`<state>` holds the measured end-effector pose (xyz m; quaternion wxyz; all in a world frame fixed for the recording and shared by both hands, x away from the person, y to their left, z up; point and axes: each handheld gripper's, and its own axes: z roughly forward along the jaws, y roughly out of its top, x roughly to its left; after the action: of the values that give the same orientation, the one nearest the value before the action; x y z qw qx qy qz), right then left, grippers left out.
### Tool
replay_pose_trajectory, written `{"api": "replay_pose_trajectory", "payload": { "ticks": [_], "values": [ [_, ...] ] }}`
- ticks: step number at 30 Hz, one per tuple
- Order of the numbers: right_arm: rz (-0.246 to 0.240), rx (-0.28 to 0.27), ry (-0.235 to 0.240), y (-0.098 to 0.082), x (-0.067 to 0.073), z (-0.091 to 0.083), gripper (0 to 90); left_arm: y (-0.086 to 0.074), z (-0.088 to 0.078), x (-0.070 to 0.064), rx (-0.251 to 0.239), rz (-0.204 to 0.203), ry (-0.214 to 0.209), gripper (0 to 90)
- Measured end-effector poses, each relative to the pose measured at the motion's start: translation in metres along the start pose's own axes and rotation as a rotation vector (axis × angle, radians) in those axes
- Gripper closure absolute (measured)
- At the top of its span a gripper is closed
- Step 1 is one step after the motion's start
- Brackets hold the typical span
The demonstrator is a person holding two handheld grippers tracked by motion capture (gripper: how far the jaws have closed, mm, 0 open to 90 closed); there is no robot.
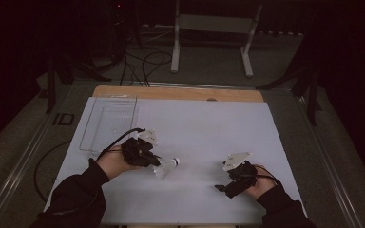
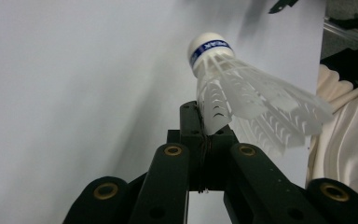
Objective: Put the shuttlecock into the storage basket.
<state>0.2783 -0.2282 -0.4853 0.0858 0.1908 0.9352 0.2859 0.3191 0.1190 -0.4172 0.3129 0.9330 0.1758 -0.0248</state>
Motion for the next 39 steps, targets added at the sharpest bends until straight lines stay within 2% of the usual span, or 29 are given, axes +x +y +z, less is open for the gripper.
{"api": "replay_pose_trajectory", "payload": {
  "ticks": [3,5,11,18,20,24,28,35,39],
  "values": [
    [0.017,-0.016,-0.008,-0.006,0.002,-0.002,13.5,-0.002,-0.008,0.003,-0.005,-0.010,0.014,89.5],
    [0.019,-0.021,-0.029,-0.009,0.003,-0.003,13.2,-0.003,-0.013,0.005,-0.008,-0.014,0.029,89.6],
    [0.076,-0.058,0.007,-0.018,0.003,-0.008,13.0,-0.009,-0.030,0.011,-0.019,-0.043,0.065,89.5],
    [0.102,-0.087,0.033,-0.029,0.004,-0.009,13.0,-0.017,-0.052,0.023,-0.035,-0.082,0.120,89.6],
    [0.110,-0.103,0.020,-0.032,0.005,-0.011,12.2,-0.019,-0.058,0.026,-0.034,-0.090,0.142,89.5],
    [0.114,-0.143,-0.037,-0.037,0.009,-0.013,10.1,-0.021,-0.072,0.032,-0.046,-0.109,0.174,89.5],
    [0.106,-0.156,-0.043,-0.039,0.011,-0.013,10.1,-0.024,-0.082,0.038,-0.057,-0.136,0.210,89.5],
    [0.113,-0.197,-0.027,-0.041,0.013,-0.014,10.1,-0.034,-0.093,0.053,-0.088,-0.210,0.270,89.5],
    [0.118,-0.201,-0.034,-0.041,0.013,-0.014,10.1,-0.039,-0.098,0.061,-0.106,-0.250,0.307,89.5]
  ]
}}
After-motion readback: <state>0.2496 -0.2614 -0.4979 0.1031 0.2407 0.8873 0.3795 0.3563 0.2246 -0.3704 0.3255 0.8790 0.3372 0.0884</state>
